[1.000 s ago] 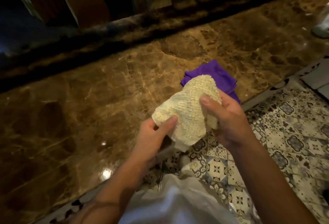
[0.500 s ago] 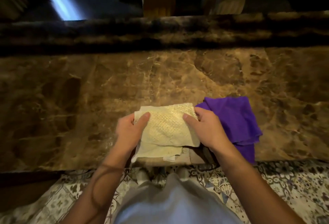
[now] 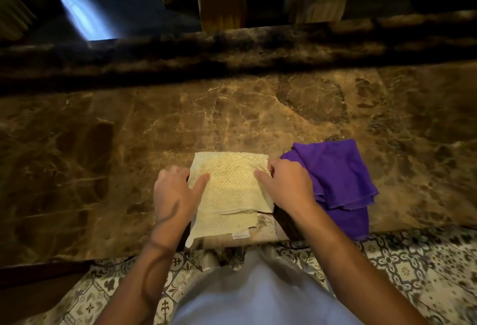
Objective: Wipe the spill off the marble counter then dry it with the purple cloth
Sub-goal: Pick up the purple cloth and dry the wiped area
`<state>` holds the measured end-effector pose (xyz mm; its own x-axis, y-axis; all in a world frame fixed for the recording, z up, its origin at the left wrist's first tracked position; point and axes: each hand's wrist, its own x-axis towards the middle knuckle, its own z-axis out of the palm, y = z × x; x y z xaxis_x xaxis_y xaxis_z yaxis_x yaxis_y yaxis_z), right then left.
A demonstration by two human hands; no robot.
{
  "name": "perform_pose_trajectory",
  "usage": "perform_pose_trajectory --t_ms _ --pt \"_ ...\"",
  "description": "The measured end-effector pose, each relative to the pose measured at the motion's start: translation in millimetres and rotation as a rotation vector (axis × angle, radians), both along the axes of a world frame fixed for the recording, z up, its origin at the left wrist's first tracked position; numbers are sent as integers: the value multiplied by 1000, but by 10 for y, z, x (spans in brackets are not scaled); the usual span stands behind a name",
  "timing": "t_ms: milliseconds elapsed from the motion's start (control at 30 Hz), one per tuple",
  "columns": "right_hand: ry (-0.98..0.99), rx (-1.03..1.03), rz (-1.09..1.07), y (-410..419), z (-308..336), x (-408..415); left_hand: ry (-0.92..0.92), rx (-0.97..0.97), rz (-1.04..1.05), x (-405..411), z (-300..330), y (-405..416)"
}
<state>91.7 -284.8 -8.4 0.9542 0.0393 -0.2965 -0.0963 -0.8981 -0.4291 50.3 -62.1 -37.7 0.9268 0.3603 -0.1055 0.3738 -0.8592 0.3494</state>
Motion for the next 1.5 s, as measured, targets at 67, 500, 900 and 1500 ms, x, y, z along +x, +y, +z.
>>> perform_pose_trajectory --t_ms 67,500,900,1500 --pt "10 -43 31 25 21 11 -2 7 -5 -7 4 1" --pt "-327 18 -345 -1076 435 -37 -279 -26 -372 232 432 -804" --pt "-7 -73 -334 -1535 -28 -88 97 354 -691 589 354 -1894" --pt "-253 1101 -123 -875 713 -224 -45 -1269 -104 -2 1111 -1303"
